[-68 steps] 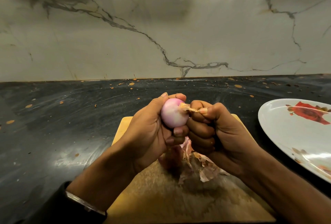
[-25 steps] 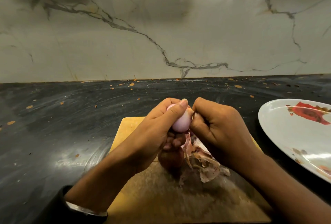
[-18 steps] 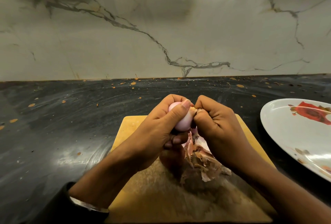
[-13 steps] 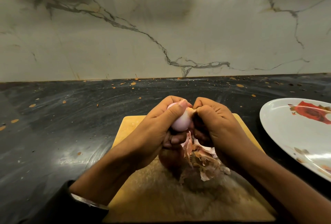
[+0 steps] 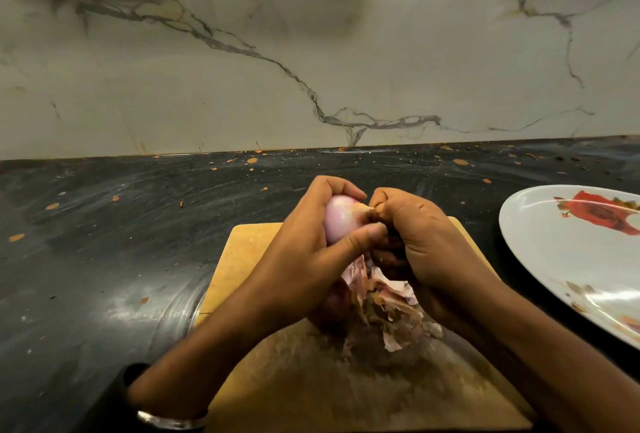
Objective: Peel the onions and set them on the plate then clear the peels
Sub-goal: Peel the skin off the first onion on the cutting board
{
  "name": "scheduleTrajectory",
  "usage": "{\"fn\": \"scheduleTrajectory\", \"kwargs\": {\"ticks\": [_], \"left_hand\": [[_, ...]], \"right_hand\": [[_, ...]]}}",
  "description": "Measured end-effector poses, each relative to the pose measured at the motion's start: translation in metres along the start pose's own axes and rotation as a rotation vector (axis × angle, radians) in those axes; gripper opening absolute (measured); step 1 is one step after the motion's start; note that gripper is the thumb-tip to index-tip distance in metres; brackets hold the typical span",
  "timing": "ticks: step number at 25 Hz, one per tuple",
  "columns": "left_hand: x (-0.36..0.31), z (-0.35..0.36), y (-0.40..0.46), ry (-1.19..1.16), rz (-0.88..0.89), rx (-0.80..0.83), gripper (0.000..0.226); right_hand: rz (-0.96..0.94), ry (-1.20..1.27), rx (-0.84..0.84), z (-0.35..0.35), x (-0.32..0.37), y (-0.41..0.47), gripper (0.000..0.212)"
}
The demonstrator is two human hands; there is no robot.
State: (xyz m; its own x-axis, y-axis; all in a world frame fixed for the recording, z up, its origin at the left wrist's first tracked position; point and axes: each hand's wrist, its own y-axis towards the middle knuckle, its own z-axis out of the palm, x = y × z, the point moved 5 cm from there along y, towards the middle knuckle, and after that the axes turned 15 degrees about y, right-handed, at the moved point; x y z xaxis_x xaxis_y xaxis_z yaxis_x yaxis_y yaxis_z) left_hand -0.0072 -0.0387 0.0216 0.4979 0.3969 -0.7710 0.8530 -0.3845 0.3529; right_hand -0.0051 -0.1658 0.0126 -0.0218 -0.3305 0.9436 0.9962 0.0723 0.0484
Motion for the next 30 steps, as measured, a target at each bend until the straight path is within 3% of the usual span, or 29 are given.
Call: {"fn": "scheduleTrajectory", "kwargs": {"ticks": [9,14,16,20,24,29,30], "left_hand": [[0.008,0.001,0.001,-0.51,-0.226,0.095,0.039],[0.009,-0.001,0.005,-0.76,-0.255,0.098,0.031],[0.009,-0.001,0.007,-0.827,-0.271,0.095,0.032],[0.016,-0.002,0.008,-0.801,-0.357,0.047,0.044],[0.029,-0.008,0.01,-0.728,-0.405,0.037,0.066],[0.026,-0.005,0.01,-0.769,-0.404,0.044,0.059],[0.026,-0.005,0.01,-0.781,-0.4,0.044,0.059]], "right_hand": [[0.036,0.116,0.053,0.004,-0.001,-0.004,0.035],[0.026,0.222,0.121,0.008,0.003,-0.004,0.027],[-0.018,0.24,0.135,0.007,0.009,-0.007,0.036],[-0.163,-0.003,0.096,-0.003,0.018,-0.007,0.051],[-0.42,-0.458,0.148,-0.009,0.026,-0.005,0.054],[-0.421,-0.801,0.229,-0.003,0.017,-0.009,0.009],[-0.45,-0.79,0.216,-0.003,0.017,-0.01,0.01]]}}
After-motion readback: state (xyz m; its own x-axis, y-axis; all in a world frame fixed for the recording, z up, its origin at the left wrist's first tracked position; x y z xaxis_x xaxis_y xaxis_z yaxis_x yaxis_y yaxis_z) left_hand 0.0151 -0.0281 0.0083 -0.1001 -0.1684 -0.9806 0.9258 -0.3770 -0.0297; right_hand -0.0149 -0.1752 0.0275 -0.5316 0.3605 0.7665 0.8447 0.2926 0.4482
